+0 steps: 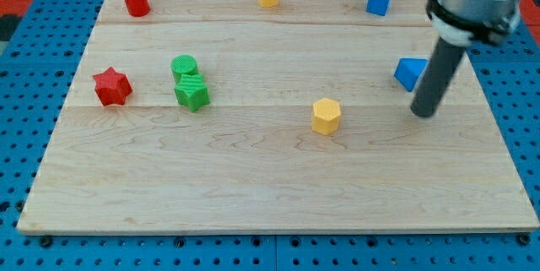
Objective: Slide the green star towards the bottom right
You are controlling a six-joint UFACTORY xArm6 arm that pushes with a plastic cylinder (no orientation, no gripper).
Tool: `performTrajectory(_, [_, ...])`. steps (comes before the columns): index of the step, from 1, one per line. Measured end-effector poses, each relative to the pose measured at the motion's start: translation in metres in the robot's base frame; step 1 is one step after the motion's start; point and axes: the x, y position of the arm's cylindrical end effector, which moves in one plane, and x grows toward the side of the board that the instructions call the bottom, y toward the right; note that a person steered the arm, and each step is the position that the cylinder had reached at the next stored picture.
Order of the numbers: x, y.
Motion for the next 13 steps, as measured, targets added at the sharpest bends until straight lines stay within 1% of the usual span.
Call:
performTrajectory(1, [0.023,-0.044])
performTrajectory(2, [-0.007,-0.094])
performTrajectory(3, [-0.011,-0.051])
performTrajectory(4, [-0.025,-0.03])
performTrajectory(5, [-0.111,-0.047])
performTrajectory(6, [-0.139,-0.122])
performTrajectory(7, [-0.149,-0.135])
performTrajectory(8, [-0.149,-0.135])
performTrajectory(9, [-0.149,-0.163])
performTrajectory(10, [-0.172,-0.215])
performTrajectory(11, [-0.168,-0.277])
performTrajectory(12, [-0.124,-0.299])
performTrajectory(13, [-0.115,-0.317])
